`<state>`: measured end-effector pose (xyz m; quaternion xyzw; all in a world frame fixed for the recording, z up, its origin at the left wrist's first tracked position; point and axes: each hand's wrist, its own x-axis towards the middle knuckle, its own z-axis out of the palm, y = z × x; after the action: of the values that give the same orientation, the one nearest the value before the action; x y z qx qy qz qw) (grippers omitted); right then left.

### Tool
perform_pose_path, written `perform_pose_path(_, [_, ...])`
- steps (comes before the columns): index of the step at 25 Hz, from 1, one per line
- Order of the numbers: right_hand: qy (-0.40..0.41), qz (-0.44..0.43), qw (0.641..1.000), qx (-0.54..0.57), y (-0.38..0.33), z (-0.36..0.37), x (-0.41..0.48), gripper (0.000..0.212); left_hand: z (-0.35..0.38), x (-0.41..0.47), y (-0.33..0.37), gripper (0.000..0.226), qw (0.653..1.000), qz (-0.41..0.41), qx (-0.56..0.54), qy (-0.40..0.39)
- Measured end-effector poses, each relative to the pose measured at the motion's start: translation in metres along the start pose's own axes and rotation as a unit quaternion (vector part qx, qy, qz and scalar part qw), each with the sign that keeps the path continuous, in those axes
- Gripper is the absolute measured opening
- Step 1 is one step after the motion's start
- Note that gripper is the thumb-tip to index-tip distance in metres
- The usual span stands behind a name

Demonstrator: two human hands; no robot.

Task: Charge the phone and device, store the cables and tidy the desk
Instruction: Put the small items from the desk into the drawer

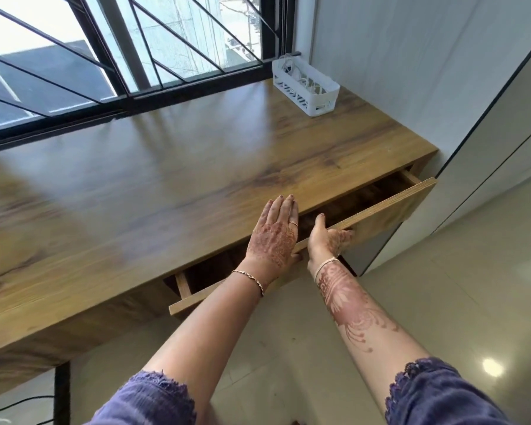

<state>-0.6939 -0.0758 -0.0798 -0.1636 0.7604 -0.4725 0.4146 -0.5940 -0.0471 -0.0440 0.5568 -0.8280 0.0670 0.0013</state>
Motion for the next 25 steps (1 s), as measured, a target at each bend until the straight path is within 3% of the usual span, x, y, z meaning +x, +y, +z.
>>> perform_pose_path(6, [-0.069,0.008,0.998,-0.013,-0.019,0.029,0.003,0.13,0.003,0.024,-0.024,0.101,0.989,-0.122,-0.065,-0.05])
perform_pose_path(10, [-0.09,0.022,0.995,0.045,-0.026,0.041,0.008,0.144,0.015,0.03,-0.033,0.083,0.991,-0.121,-0.061,-0.018])
perform_pose_path(15, [-0.081,-0.015,0.996,0.018,-0.013,0.046,0.026,0.117,0.023,0.028,-0.036,0.081,0.992,-0.112,-0.056,0.008])
perform_pose_path(18, [-0.068,-0.04,0.997,0.012,-0.013,0.044,0.025,0.115,0.022,0.028,-0.036,0.083,0.992,-0.108,-0.067,0.007])
perform_pose_path(23, [-0.091,-0.006,0.995,0.047,-0.02,0.038,0.022,0.124,0.019,0.025,-0.037,0.084,0.992,-0.107,-0.072,-0.014])
perform_pose_path(25, [-0.091,0.005,0.996,0.012,-0.023,0.031,0.018,0.126,0.014,0.022,-0.038,0.085,0.992,-0.098,-0.074,-0.029])
